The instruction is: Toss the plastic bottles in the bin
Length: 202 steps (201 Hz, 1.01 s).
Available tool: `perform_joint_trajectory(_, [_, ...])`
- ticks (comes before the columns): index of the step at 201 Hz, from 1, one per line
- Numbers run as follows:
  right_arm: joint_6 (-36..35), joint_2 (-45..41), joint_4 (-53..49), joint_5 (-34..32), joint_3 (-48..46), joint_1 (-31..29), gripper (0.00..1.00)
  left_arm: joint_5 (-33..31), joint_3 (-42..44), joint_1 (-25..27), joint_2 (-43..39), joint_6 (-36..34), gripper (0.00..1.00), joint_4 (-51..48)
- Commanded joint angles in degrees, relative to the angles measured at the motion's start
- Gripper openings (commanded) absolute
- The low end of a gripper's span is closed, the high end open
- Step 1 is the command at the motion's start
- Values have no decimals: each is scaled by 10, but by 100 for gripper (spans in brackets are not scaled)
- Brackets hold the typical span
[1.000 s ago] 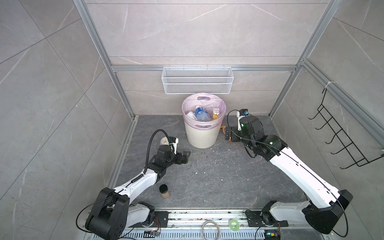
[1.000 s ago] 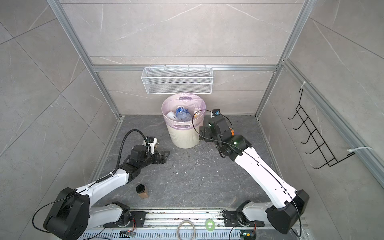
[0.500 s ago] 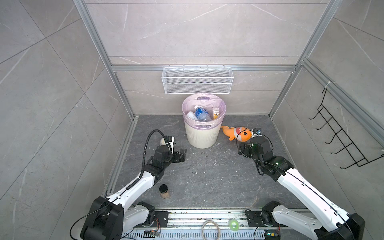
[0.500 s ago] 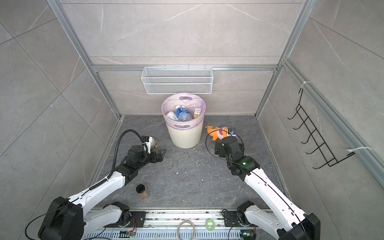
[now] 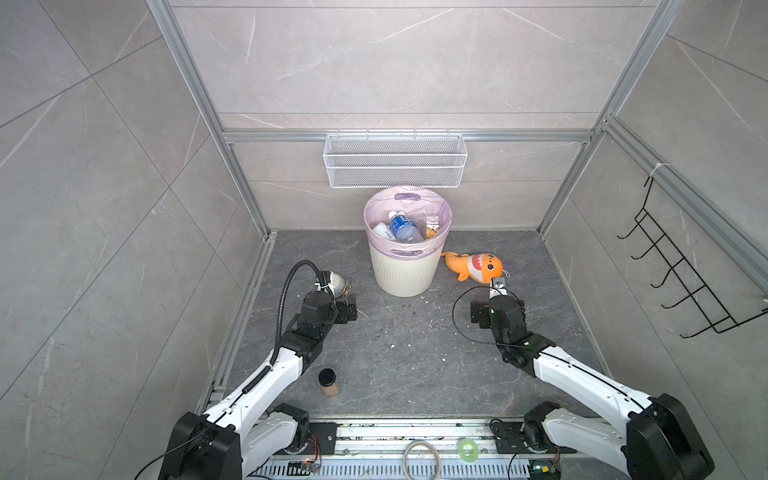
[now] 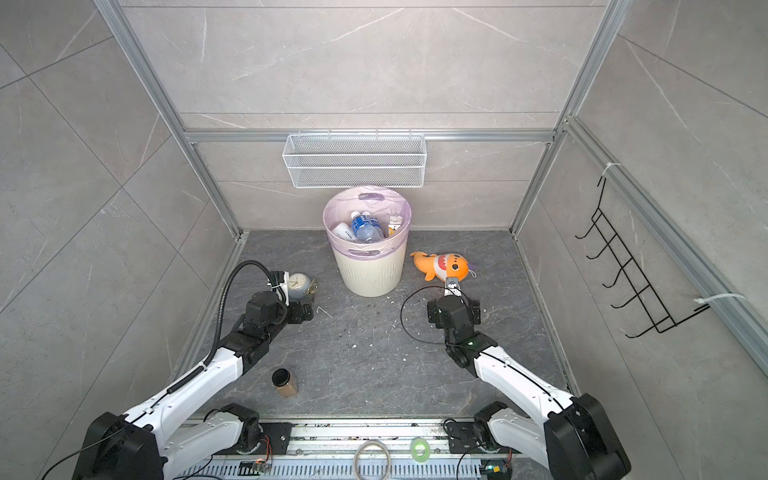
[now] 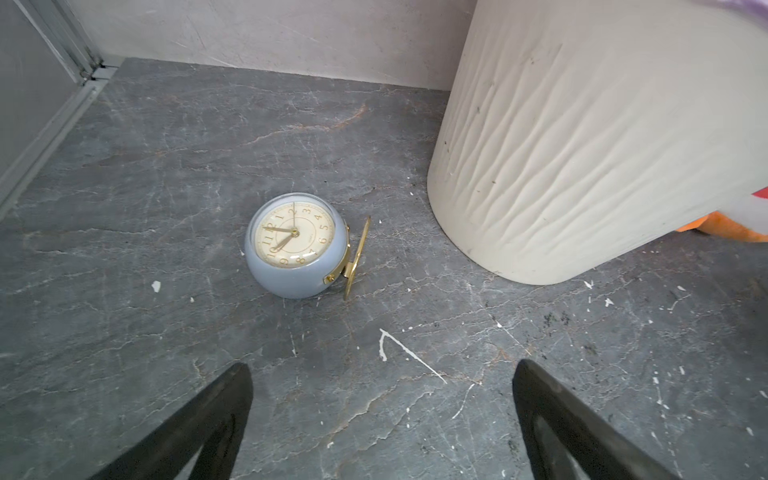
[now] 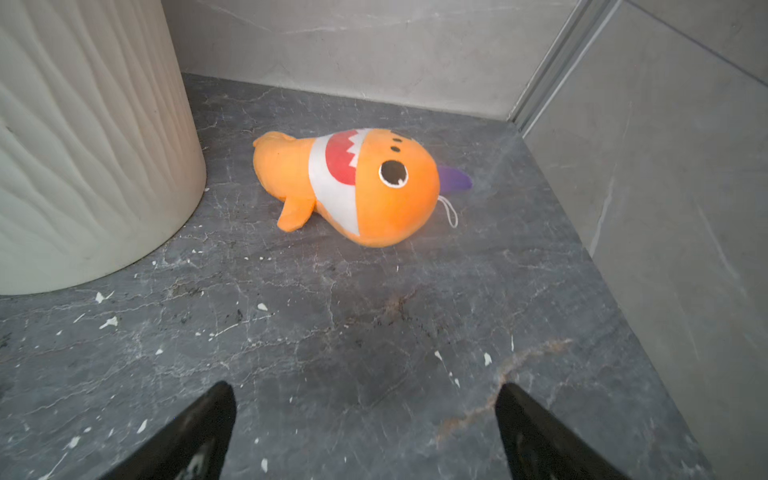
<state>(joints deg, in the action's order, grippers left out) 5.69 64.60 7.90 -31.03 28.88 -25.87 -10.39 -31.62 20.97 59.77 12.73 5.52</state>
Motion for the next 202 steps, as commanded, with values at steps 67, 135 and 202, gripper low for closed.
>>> perform_joint_trajectory(67, [-43,123,245,53,-51,57,100,-35,102,-45,7,-168,100,192])
perform_joint_trajectory(135, [-94,131,330,53,-79,66,100,88,84,-148,84,-143,100,238])
perform_joint_trajectory(202, [-98,194,401,66,-75,96,100,128,125,-185,73,-122,100,282])
